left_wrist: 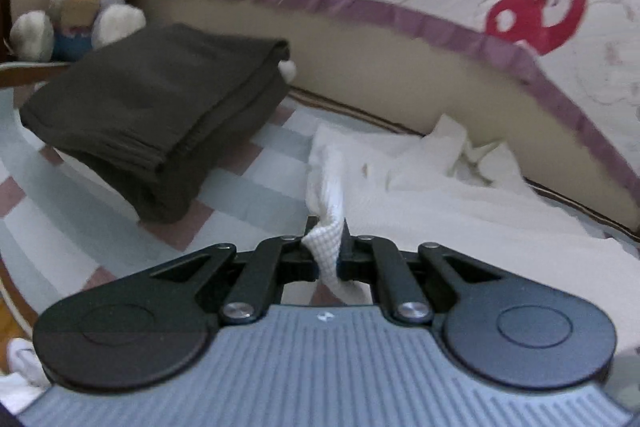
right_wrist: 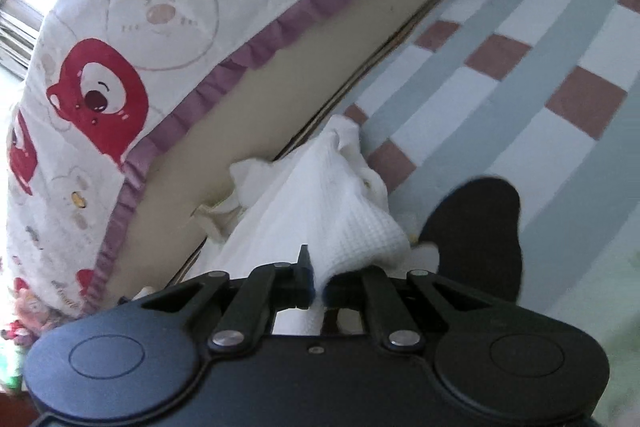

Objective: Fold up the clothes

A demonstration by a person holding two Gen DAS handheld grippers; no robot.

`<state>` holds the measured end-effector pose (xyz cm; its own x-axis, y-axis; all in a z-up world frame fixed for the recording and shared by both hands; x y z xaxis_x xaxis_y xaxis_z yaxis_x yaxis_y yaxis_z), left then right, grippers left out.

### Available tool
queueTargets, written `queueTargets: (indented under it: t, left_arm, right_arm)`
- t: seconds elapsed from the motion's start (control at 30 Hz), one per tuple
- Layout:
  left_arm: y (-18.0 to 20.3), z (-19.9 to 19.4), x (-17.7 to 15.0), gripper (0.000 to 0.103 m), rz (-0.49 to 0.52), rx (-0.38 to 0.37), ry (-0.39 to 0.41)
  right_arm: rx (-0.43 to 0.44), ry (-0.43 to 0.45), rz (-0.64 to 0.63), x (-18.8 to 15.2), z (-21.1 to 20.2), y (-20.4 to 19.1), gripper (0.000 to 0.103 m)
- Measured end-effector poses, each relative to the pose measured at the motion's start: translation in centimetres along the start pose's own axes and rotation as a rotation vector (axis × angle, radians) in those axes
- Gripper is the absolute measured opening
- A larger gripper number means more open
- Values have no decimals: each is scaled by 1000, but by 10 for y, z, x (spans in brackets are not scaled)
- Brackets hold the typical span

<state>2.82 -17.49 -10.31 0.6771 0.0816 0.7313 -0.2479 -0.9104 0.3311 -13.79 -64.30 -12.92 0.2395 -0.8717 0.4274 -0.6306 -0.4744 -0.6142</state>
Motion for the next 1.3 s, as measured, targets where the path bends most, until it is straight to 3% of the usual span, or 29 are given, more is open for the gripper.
queueTargets:
  t: [0.1,0.2,0.3,0.5,0.6,0.7,0.9,1.07,1.3]
  left_arm:
    - [-3,-22,-8,6,2,-4,-38]
    - [-6,-44,-16,6,4,-8,-77]
    - [-13,-40,-28,6,-26,-9,-121]
    - [8,-58,-11,6,123,-13,-29]
    - [23,-86,8,6,263,-24,28]
    - [18,-104,21,6,182,-69,-10]
    - [6,-87,-15,6,126,-79,-159]
    - [-8,-75,-9,6,57,-79,-142]
    - [-6,-27,32,7,15,-60,-107]
  right_arm:
    - [17,-42,-56,-1,-37,-8,6]
    - [-24,-72,-94,-8,-59,2,6]
    - [-105,-129,-81,-19,-44,23,7]
    - [-92,-90,-164,-18,-58,13,6]
    - [-100,-72,-191,-16,-70,13,6]
    - [-107,-54,-219,-14,-82,14,6]
    - [-123,-18,-274,-9,-105,15,6]
    - [-97,-19,-254,9,-83,3,6]
    - [-60,-20,-224,35,-52,-13,6]
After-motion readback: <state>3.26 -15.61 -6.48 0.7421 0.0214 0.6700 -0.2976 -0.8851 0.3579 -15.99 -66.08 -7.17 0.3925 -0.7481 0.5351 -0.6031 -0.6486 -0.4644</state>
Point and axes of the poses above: each gripper's, at about its wrist camera, not at the fingertips, and z roughly the way its jaws point, y to its right, x to its top, the point moved 3 cm from there along z, roughly the way its jaws point, and after that the axes turned 11 degrees about -x, right-handed, at the moved point
